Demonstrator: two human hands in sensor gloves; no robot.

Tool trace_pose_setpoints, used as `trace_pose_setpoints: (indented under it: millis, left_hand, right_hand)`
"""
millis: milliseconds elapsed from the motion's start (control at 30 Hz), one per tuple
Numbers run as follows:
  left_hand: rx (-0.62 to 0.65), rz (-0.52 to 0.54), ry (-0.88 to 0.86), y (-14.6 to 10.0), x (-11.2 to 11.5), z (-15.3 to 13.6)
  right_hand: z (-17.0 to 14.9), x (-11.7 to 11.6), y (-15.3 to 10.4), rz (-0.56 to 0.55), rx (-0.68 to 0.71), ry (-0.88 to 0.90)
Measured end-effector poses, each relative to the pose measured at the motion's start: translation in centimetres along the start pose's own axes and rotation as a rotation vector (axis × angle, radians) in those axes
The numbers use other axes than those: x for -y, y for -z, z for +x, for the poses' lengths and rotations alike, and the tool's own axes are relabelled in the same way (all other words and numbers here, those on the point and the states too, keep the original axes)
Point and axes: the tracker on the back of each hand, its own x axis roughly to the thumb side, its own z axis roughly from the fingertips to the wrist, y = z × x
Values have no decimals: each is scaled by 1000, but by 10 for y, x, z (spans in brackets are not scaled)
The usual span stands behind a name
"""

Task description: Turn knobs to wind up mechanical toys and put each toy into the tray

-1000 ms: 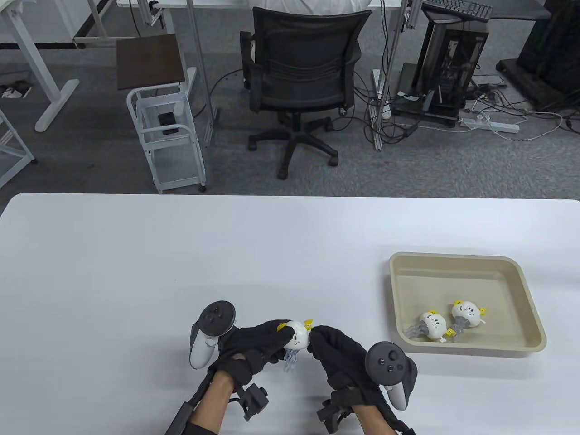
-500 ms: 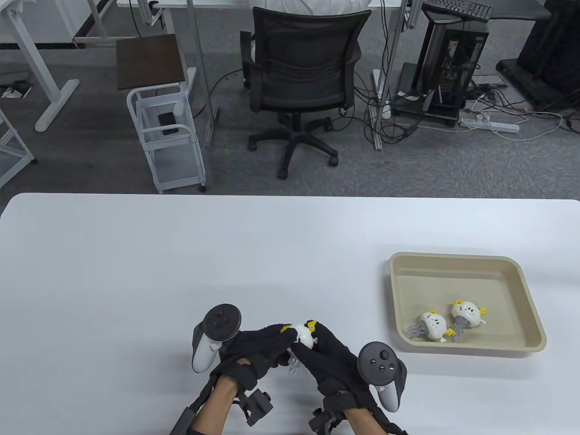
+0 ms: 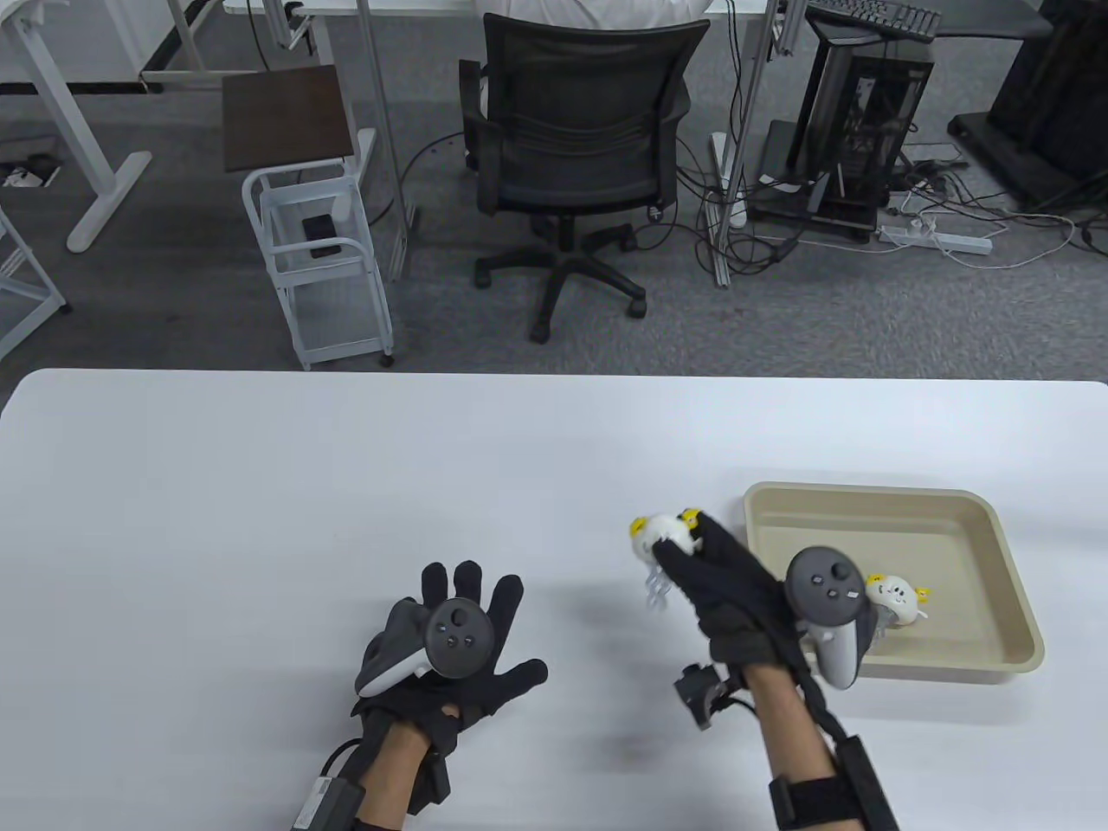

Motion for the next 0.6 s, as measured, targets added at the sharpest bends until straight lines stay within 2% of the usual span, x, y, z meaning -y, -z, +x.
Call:
trace_pose_setpoints:
  millis: [100,167,233,433,600]
  left_hand:
    - [-12,2,-23,1,-1,-8]
    - [-32,-3,-7,3,-2,-14]
    - [-59,-7,4,5,-1,-20]
    - [-110,-34,-1,8,2,-32]
    - [-122,-52,17,12,5,-32]
  right_hand:
    - [9,47,35,31,-55,-293]
    - [4,68,53,-9,-129,-482]
    - [-12,78,66,9,-194,-599]
    - [-72,76,79,46,-364,-605]
    - [-97,59,84,30,-453,-690]
